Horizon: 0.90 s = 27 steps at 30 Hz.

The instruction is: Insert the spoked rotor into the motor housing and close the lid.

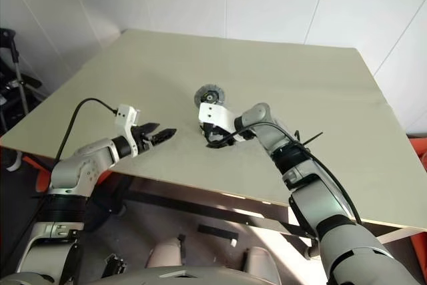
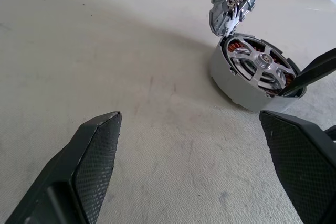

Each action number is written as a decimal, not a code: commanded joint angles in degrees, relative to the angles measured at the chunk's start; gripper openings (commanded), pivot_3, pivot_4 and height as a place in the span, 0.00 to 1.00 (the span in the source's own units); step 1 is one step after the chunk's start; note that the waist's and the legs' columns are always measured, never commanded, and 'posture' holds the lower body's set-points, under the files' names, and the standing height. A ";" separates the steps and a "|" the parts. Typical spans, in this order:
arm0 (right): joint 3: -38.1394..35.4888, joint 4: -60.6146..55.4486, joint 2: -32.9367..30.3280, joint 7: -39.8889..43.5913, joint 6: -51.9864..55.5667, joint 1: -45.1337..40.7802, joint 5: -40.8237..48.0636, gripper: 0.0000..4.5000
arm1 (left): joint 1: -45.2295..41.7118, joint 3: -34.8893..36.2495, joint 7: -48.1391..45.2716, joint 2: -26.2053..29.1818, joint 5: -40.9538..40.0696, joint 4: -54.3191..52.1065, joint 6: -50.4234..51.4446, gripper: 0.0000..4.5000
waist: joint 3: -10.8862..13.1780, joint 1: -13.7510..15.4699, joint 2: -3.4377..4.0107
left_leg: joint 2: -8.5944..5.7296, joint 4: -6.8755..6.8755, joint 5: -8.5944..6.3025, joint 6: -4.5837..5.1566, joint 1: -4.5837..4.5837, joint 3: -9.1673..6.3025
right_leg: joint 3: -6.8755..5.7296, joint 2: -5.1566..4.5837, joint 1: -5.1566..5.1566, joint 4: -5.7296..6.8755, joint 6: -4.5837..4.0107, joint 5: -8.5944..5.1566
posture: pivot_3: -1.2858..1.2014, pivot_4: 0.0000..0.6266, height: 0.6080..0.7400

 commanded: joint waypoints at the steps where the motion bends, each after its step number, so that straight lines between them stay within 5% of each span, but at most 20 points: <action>1: -0.79 1.95 -0.89 -0.43 -1.41 -2.40 -0.24 0.53 | 0.14 1.07 0.21 0.33 -0.90 -2.78 -0.09 0.99 | 0.00 0.00 0.00 | 0.00 0.00 0.00 0.00 0.00 0.00 | 0.00 0.00 0.01 0.00 -0.01 0.01 | 0.52 0.00 1.00; 27: -1.41 5.00 -2.88 -2.04 -4.40 -2.26 -0.61 0.53 | -0.08 0.83 -0.02 0.18 -0.46 -1.85 -0.28 0.99 | 0.00 0.01 0.00 | 0.01 0.00 0.00 0.01 -0.03 0.00 | -0.01 0.02 -0.02 -0.03 -0.02 0.01 | 0.52 0.00 1.00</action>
